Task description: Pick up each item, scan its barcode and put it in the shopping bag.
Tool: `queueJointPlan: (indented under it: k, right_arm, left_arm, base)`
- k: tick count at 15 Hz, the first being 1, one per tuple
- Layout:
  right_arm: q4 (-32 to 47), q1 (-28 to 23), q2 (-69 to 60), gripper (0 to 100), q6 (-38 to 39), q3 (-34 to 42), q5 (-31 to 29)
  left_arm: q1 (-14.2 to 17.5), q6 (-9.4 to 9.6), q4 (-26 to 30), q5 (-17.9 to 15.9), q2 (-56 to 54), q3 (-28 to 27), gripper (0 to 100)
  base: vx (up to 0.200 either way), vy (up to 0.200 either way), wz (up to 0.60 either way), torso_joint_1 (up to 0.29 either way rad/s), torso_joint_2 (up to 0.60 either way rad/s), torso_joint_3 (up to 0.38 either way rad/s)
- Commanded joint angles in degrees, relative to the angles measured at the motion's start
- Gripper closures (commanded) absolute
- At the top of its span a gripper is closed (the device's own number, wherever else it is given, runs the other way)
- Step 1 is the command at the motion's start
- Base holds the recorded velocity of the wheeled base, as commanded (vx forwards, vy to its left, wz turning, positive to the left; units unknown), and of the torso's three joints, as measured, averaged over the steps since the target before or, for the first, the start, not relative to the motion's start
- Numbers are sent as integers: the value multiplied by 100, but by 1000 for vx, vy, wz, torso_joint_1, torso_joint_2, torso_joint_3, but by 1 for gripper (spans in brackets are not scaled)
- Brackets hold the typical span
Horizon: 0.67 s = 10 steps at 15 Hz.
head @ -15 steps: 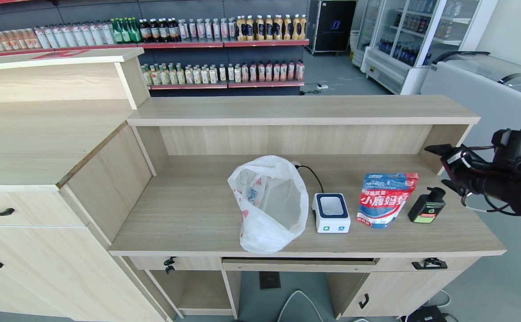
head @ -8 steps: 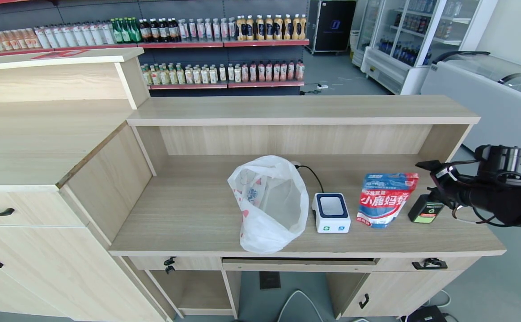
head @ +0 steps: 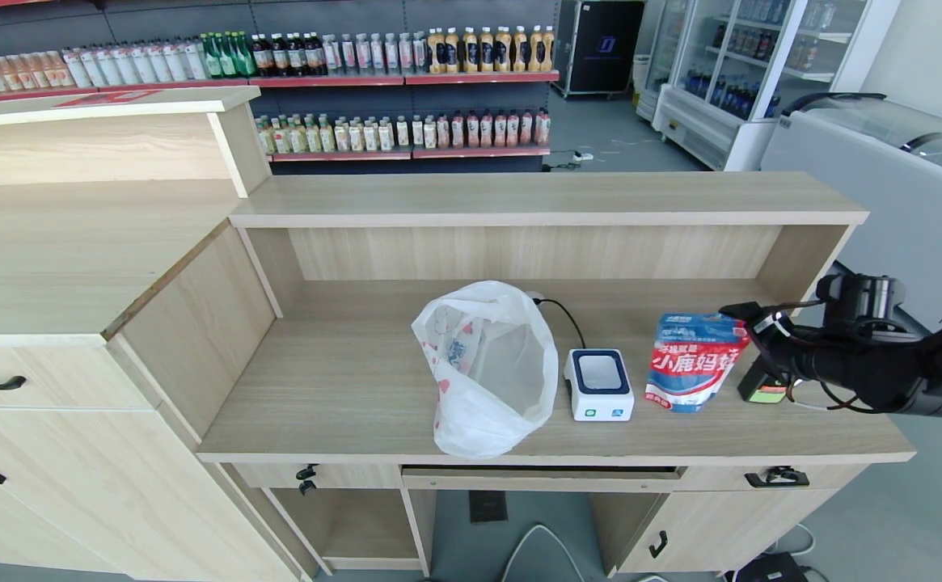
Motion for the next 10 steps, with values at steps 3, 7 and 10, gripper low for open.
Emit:
queueJointPlan:
  k: [3, 7, 10]
  right_arm:
    - [-3, 164, 188, 0, 0, -127, -7]
    - [23, 296, 373, 0, -26, -215, -7]
    - [32, 383, 540, 0, -483, -48, -16]
  left_arm:
    - [0, -1, 0, 0, -2, 0, 0]
    - [0, -1, 0, 0, -2, 0, 0]
    - [0, -1, 0, 0, -2, 0, 0]
  base:
    - [0, 0, 0, 0, 0, 0]
    - [0, 0, 0, 0, 0, 0]
    - [0, 0, 0, 0, 0, 0]
